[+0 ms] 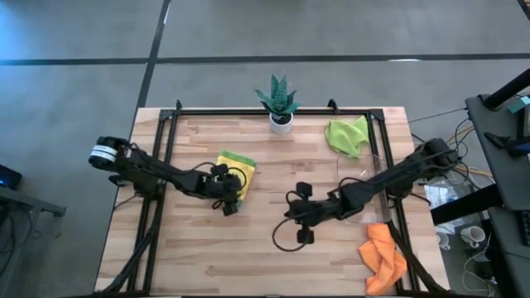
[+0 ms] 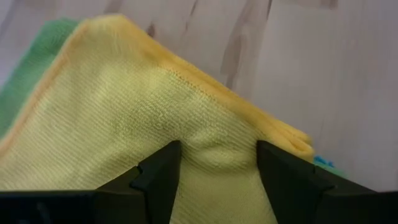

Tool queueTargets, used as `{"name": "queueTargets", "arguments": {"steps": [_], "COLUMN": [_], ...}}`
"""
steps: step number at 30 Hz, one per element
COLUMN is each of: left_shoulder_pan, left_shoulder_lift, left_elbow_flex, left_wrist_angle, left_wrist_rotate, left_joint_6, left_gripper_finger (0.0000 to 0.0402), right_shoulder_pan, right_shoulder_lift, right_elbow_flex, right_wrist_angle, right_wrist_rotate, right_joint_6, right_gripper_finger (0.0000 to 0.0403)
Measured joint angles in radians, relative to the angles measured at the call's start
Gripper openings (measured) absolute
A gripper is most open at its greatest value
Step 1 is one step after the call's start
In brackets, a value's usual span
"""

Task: Fold microfiber towels
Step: Move the stacked towels to the upper left of the table

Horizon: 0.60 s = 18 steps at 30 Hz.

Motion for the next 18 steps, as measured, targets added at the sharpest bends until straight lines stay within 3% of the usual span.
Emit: {"name": "queueTargets", "arguments": {"steps": [9, 13, 18], "left_shoulder_pan": [0.037, 0.128, 0.257], "left_shoulder_lift": [-0.103, -0.104, -0.048], "left_elbow_flex": [0.058, 0.073, 0.070], "left_wrist_angle": [-0.109, -0.185, -0.215], "left_wrist_rotate": [-0.025, 0.054, 0.064], "left_joint_6": [-0.115, -0.182, -0.261], "left_gripper_finger": [0.0198, 0.0198, 0.0198], "right_shoulder_pan": [0.055, 0.060, 0.060], "right_shoulder_lift": [-0.029, -0.028, -0.028], "right_elbow_flex": [-0.025, -0.017, -0.008], "right_wrist_angle": [-0.023, -0.016, -0.012], "right_wrist_rotate": [-0.001, 0.015, 0.016], "right_joint_6": [0.046, 0.045, 0.042], "right_gripper_finger": [0.0009, 0.0009, 0.0009]}}
